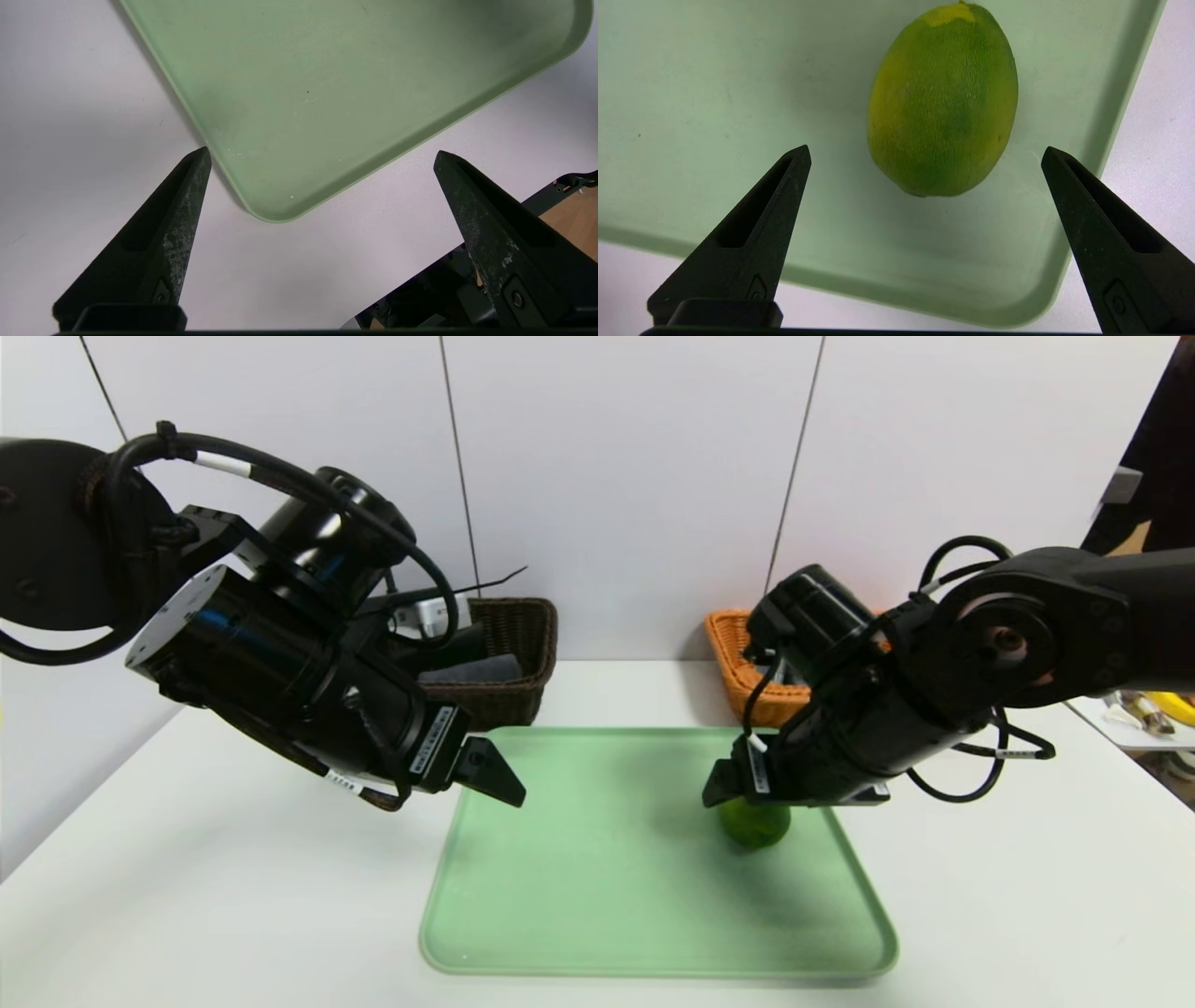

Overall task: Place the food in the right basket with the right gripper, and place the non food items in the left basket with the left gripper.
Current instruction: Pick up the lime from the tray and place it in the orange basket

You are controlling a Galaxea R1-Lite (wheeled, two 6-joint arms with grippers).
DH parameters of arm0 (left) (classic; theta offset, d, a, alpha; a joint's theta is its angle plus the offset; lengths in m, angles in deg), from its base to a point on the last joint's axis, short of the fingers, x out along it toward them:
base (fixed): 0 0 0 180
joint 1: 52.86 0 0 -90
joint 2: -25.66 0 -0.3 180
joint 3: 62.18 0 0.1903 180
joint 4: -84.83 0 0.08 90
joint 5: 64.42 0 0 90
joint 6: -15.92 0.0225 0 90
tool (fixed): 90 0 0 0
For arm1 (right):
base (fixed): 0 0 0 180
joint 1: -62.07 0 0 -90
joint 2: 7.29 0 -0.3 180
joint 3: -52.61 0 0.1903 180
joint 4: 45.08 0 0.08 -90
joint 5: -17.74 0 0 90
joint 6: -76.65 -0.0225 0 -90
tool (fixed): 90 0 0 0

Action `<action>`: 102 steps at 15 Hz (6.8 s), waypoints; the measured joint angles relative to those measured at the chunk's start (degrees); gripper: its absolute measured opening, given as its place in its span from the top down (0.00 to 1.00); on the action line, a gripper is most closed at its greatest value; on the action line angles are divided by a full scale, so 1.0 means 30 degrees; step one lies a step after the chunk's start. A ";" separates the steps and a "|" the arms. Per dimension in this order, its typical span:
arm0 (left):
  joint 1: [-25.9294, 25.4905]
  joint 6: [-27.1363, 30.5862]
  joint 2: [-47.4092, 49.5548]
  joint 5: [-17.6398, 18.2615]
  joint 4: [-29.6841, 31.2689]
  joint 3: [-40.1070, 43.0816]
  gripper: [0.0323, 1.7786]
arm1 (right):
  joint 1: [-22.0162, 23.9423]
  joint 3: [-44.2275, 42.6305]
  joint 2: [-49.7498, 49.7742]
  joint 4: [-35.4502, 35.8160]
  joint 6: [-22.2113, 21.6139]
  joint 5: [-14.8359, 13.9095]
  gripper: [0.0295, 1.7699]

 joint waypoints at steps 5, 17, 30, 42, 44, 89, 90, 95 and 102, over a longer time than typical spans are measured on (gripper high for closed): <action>-0.0004 0.0012 -0.0333 -0.0008 0.0114 -0.0020 0.05 | -0.0045 -0.0370 -0.1321 0.0020 -0.0016 -0.0037 0.03; -0.0102 0.0000 -0.0626 0.0008 0.0431 0.0118 0.05 | -0.0122 -0.0329 -0.2076 0.0065 0.0000 0.0236 0.56; -0.0102 0.0012 -0.0167 0.0102 0.0386 0.0191 0.05 | 0.0158 -0.1601 0.0975 0.0102 0.0167 0.0484 0.99; -0.0057 0.0037 -0.0041 0.0130 0.0443 0.0378 0.05 | 0.0110 -0.1609 0.1170 0.0000 0.0256 0.0447 0.27; -0.0049 0.0000 -0.0041 0.0138 0.0435 0.0414 0.05 | 0.0122 -0.1451 0.1195 -0.0061 0.0264 0.0402 0.22; -0.0203 -0.0008 0.0037 -0.0337 0.0707 0.0780 0.05 | 0.3125 -0.3621 -0.2625 -0.3986 3.0485 0.6213 0.04; -0.0215 -0.0008 0.0037 -0.0321 0.0691 0.0829 0.05 | 0.3088 -0.3621 -0.2763 -0.3986 3.0481 0.6213 0.04; -0.0260 0.0000 0.0024 -0.0313 0.0711 0.0910 0.05 | 0.3003 -0.3970 -0.3564 -0.3970 3.0407 0.6233 0.04; -0.0284 0.0008 -0.0232 -0.0284 0.1085 0.0861 0.05 | 0.3060 -0.4450 -0.4502 -0.4003 3.0342 0.6213 0.04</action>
